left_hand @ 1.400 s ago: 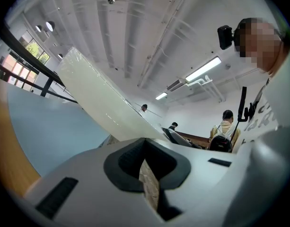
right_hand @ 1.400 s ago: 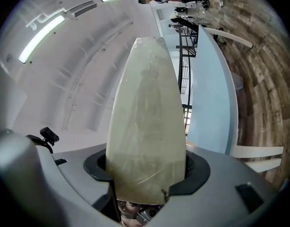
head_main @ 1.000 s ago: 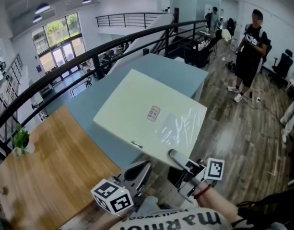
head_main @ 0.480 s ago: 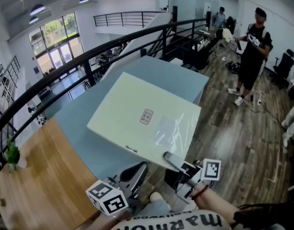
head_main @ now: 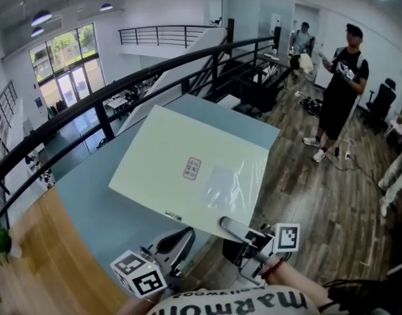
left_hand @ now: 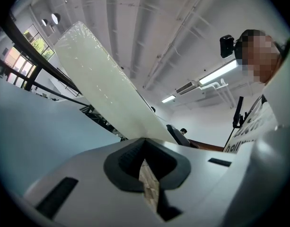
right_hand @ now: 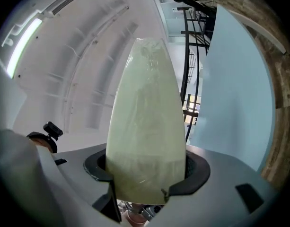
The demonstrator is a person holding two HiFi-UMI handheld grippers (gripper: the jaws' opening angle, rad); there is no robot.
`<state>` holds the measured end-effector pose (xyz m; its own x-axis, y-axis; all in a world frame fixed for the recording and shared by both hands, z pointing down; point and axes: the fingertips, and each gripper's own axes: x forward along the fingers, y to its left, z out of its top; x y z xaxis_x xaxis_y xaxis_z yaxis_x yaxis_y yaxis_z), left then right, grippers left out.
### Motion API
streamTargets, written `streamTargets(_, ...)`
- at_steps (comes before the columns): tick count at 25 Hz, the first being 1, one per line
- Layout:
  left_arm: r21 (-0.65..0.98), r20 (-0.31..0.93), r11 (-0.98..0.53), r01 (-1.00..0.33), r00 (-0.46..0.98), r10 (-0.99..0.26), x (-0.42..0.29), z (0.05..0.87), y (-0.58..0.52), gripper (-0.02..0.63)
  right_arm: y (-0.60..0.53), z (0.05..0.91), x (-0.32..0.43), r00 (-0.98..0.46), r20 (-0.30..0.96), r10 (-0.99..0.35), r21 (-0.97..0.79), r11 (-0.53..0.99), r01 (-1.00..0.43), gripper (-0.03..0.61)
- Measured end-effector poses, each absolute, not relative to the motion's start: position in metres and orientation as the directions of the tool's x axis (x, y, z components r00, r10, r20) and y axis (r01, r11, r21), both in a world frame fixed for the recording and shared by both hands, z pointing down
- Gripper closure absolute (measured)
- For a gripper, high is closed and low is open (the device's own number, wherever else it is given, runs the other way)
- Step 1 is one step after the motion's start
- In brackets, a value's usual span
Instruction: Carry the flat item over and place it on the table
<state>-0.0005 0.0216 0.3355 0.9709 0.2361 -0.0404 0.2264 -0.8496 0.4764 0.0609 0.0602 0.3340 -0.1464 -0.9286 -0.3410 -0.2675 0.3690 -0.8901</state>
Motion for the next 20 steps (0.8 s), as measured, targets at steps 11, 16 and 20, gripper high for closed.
streamTargets(11,0.349,0.017,-0.926,0.145,0.987,0.161,0.040,0.331,-0.028,0.612,0.000,0.355,0.114,-0.154,-0.304,-0.940,-0.922,0.331,-0.201,0.284)
streamTargets(16,0.352,0.024,-0.934,0.065,0.997,0.079,0.046,0.333,-0.050,0.612,-0.034,0.371,0.137,-0.190,-0.303,-0.934,-0.935,0.330,-0.130,0.285)
streamTargets(20,0.361,0.036,-0.930,-0.062,0.998,-0.052,0.049,0.340,-0.088,0.612,-0.076,0.373,0.158,-0.252,-0.324,-0.912,-0.932,0.353,-0.082,0.285)
